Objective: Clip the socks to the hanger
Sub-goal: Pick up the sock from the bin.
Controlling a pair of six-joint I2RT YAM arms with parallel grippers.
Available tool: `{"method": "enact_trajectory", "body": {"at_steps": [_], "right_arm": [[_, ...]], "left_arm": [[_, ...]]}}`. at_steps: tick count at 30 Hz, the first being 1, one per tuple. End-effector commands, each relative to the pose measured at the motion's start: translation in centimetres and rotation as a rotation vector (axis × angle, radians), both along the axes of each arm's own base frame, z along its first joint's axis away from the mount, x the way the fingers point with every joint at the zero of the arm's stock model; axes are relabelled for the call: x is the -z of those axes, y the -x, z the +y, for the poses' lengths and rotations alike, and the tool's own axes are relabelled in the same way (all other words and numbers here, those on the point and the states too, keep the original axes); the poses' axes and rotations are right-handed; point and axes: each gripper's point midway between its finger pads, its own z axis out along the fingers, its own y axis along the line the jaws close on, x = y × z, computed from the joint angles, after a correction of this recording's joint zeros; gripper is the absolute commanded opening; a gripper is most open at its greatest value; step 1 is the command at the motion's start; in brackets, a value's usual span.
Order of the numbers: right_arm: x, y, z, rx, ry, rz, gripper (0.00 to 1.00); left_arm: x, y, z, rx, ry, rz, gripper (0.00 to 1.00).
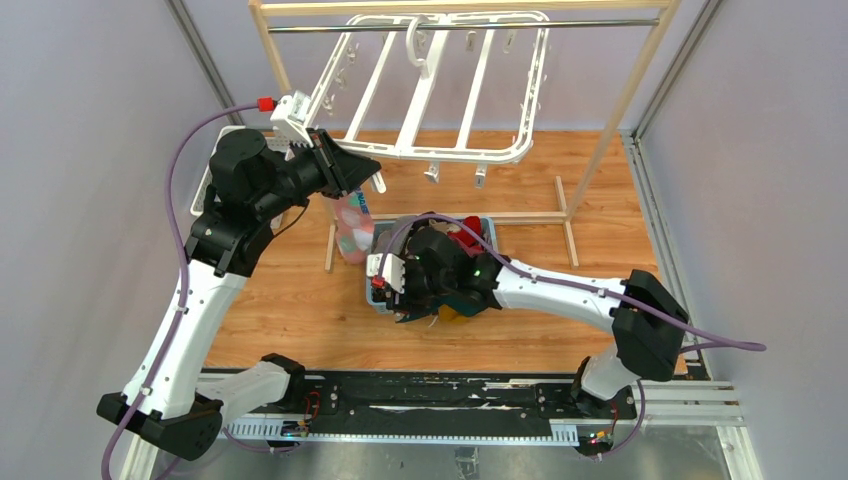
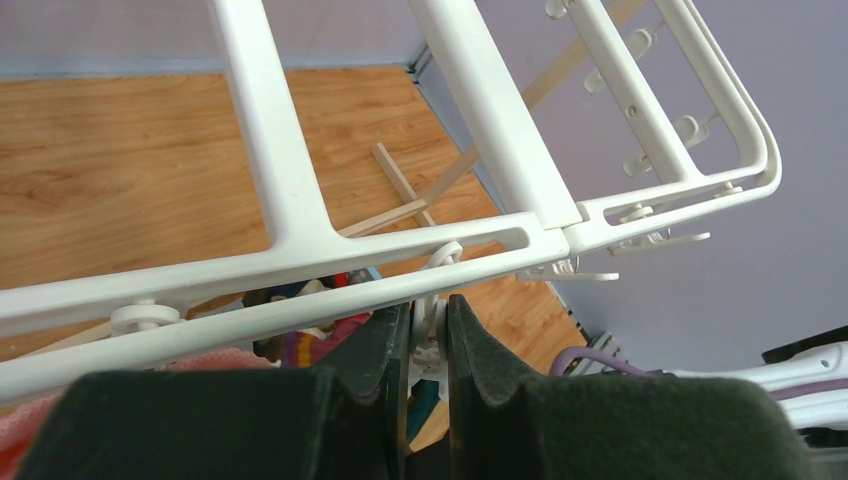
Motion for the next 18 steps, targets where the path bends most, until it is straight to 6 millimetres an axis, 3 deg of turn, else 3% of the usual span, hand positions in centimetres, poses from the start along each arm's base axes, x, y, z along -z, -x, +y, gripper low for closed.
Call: {"method": "enact_trajectory", "body": {"at_steps": [1, 6, 13, 18], "right_arm": [[0.8, -1.3, -0.7, 0.006, 0.057, -0.031, 0.56], [1.7, -1.9, -2.3, 0.031, 0.103, -0.031, 0.5], [-0.1, -4.0, -3.4, 0.142, 0.056, -0.058, 0.0], [-1.9, -6.3, -4.3, 0.262, -0.042, -0.066, 0.0]], "left_arm": [[-0.1, 0.5, 0.1, 0.015, -0.011, 0.008, 0.11], [-0.1, 0.5, 0.1, 0.015, -0.008, 0.006, 0.11], [-0.1, 0.5, 0.1, 0.014, -0.01, 0.006, 0.11], [-0.3, 0.7, 0.2, 0.013, -0.012, -0.003, 0.11]]}}
